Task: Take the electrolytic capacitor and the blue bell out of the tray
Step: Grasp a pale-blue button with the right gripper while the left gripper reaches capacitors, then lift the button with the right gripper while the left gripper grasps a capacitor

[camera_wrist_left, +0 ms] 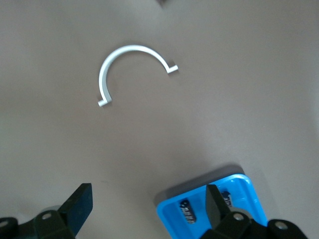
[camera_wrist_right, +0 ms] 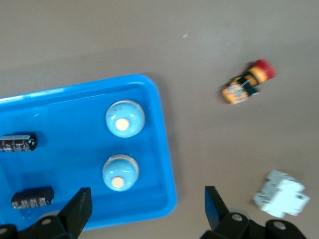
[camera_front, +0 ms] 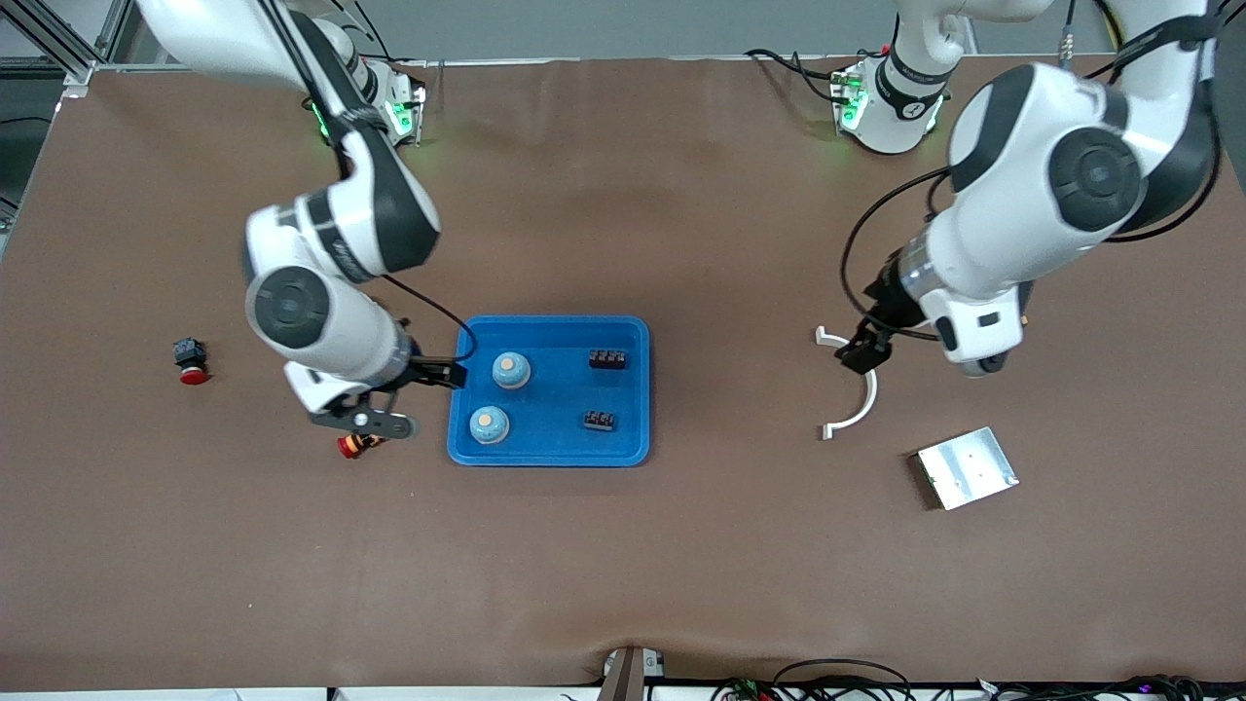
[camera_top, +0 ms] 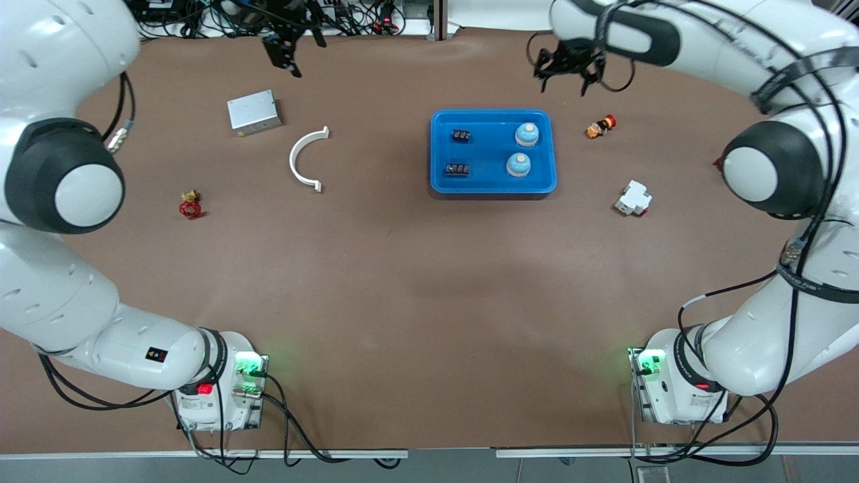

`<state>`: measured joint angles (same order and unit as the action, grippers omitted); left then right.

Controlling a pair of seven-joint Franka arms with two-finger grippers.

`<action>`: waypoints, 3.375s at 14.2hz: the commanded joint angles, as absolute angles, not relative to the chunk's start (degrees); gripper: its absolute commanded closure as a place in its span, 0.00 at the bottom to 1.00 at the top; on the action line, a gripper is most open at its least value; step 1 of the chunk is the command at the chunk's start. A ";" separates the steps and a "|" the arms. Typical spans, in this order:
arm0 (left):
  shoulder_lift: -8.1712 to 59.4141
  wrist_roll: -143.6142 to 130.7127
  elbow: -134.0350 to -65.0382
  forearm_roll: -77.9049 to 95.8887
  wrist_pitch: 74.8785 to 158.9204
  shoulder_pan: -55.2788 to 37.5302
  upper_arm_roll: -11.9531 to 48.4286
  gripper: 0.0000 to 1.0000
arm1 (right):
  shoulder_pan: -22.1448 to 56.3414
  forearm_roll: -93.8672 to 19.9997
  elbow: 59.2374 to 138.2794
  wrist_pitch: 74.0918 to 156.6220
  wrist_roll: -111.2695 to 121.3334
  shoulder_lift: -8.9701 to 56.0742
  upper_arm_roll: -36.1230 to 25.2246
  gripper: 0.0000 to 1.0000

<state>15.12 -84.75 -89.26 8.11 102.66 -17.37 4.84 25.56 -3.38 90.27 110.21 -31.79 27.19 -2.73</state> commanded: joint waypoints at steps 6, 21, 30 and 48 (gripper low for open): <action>27.41 -103.26 -79.28 5.01 108.19 -23.20 4.31 0.00 | 30.32 -5.54 100.11 123.48 -38.66 29.52 -1.50 0.00; 38.40 -121.19 -75.24 4.83 119.53 -30.32 3.08 0.00 | 30.50 -5.54 104.85 133.77 -42.19 34.45 -0.18 0.00; 43.50 -129.99 -72.87 5.01 125.95 -39.37 -2.28 0.00 | 30.59 -5.62 104.94 134.12 -42.28 34.80 -0.09 0.00; 54.57 -132.36 -68.38 4.92 140.97 -48.59 -8.34 0.00 | 30.50 -5.62 105.21 135.62 -42.63 35.77 0.53 0.29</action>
